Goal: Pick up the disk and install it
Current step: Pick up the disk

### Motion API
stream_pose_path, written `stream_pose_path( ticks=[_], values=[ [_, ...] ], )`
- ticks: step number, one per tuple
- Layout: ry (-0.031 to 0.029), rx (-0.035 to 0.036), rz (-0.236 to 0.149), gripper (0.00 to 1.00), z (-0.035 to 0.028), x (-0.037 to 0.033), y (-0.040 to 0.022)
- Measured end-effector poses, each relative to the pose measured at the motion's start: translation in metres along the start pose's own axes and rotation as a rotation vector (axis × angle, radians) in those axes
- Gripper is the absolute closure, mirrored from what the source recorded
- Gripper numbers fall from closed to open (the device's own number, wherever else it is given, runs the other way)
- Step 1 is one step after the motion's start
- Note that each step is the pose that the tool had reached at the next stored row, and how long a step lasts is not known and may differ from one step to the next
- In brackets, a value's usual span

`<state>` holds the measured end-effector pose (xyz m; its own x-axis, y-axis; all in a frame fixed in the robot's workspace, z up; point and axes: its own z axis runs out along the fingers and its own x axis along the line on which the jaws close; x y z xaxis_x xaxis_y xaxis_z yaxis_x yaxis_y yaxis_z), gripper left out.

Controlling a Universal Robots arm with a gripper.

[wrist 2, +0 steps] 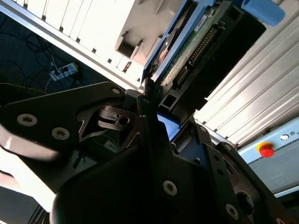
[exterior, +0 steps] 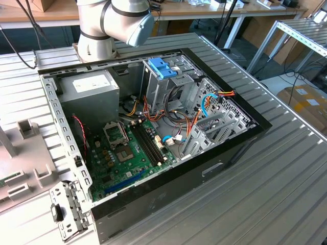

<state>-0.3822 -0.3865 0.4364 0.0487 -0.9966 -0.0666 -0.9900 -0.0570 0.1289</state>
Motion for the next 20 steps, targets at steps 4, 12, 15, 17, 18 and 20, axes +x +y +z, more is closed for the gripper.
stream_pose_path(
  ticks=[4,12,15,17,18,20],
  values=[
    [0.0,0.0,0.0,0.63,0.0001,0.0,0.0001],
    [-0.0002,0.0004,0.0,0.63,-0.0019,-0.0001,0.0005],
    [-0.0014,0.0003,0.0,0.63,-0.0071,-0.0005,0.0011],
    [-0.002,0.0002,0.0,0.63,-0.011,-0.0008,0.0016],
    [-0.002,0.0002,0.0,0.63,-0.012,-0.0008,0.0017],
    [-0.0021,0.0001,0.0,0.63,-0.0133,-0.0009,0.0019]
  ],
)
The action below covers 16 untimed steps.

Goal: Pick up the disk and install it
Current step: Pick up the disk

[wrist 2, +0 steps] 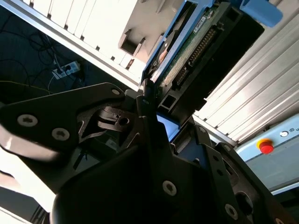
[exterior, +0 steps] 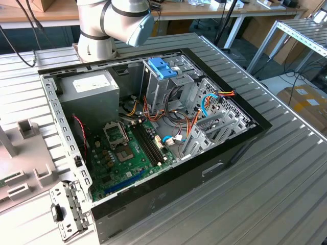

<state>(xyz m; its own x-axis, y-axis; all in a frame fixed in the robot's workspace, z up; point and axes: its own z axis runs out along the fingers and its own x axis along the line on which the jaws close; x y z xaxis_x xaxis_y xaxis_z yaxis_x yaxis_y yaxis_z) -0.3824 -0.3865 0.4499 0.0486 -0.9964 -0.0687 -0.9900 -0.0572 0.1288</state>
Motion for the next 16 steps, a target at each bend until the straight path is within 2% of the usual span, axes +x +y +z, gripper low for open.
stream_pose_path(
  ticks=[10,16],
  values=[
    [-0.001,0.0,0.0,0.63,-0.0013,0.0009,0.0002],
    [-0.0027,0.0002,0.0,0.63,-0.005,0.0014,0.0008]
  ],
)
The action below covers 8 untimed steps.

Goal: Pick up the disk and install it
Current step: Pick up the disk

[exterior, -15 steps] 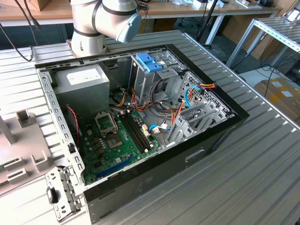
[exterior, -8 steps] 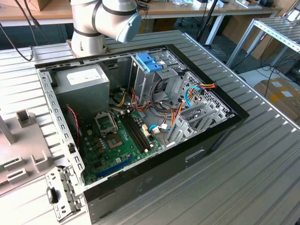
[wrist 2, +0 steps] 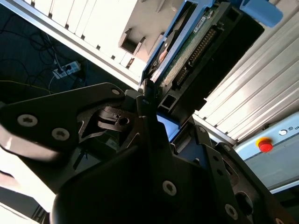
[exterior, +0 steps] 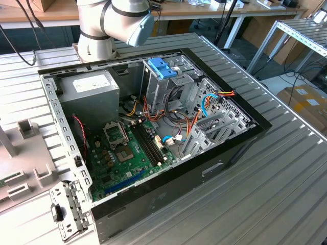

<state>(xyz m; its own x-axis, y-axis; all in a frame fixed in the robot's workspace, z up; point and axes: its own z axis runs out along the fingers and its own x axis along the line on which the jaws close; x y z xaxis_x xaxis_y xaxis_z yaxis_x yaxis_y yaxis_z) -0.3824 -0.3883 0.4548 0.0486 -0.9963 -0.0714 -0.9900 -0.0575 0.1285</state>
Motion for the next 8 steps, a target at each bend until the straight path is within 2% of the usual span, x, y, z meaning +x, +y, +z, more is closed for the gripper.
stream_pose_path(
  ticks=[2,8],
  values=[
    [-0.0007,0.0001,0.0,0.63,-0.0011,0.0,0.0001],
    [-0.0035,0.0001,-0.001,0.63,-0.0097,-0.0007,0.0012]
  ],
)
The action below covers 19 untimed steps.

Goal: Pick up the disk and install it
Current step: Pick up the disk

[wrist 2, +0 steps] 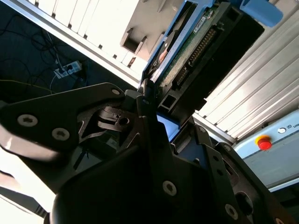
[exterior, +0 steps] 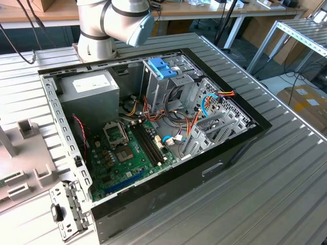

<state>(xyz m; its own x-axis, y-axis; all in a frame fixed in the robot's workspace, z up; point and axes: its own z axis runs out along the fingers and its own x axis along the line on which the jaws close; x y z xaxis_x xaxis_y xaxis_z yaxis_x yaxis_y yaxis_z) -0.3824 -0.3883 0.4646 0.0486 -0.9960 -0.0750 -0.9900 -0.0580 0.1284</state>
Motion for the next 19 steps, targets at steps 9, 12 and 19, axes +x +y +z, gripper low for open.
stream_pose_path(
  ticks=[9,12,19],
  values=[
    [-0.0049,0.0002,-0.001,0.63,-0.0098,-0.0007,0.0013],
    [-0.0062,0.0003,-0.001,0.63,-0.0148,-0.0011,0.0019],
    [-0.0088,0.0004,-0.001,0.63,-0.027,-0.0021,0.0035]
  ],
)
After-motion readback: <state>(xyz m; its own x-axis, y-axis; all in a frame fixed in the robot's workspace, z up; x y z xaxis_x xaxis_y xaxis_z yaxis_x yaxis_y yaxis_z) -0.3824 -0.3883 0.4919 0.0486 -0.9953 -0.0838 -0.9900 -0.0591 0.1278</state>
